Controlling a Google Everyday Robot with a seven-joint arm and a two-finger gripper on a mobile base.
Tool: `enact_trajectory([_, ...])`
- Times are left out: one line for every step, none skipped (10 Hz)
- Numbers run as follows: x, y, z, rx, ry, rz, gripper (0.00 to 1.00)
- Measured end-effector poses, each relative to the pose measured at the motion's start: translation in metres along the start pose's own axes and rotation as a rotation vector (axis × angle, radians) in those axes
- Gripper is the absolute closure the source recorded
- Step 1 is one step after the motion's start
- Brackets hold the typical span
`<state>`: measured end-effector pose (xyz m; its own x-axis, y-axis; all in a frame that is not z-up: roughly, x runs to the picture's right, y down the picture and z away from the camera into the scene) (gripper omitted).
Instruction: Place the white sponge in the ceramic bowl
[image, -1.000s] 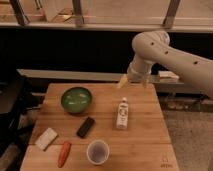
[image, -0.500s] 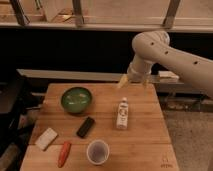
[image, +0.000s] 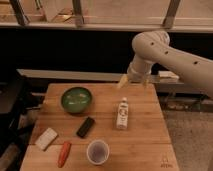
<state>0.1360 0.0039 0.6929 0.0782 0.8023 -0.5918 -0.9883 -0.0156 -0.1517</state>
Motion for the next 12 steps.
enact_trajectory([0.000,0.000,0.000,0.000,0.000,0.000,0.20])
enact_trajectory([0.000,0.000,0.000,0.000,0.000,0.000,0.20])
enact_trajectory([0.000,0.000,0.000,0.001,0.001,-0.001,0.20])
enact_trajectory([0.002,0.001,0.002,0.006,0.005,-0.009,0.20])
enact_trajectory([0.003,0.016,0.009,0.003,0.008,-0.042,0.20])
enact_trajectory([0.004,0.031,0.015,-0.001,0.012,-0.077,0.20])
enact_trajectory([0.007,0.056,0.026,-0.009,0.018,-0.134,0.20])
enact_trajectory([0.011,0.079,0.034,-0.022,0.021,-0.183,0.20])
enact_trajectory([0.013,0.095,0.040,-0.034,0.023,-0.215,0.20])
enact_trajectory([0.018,0.118,0.047,-0.056,0.030,-0.256,0.20])
enact_trajectory([0.023,0.146,0.055,-0.090,0.041,-0.299,0.20])
enact_trajectory([0.026,0.164,0.060,-0.114,0.050,-0.327,0.20])
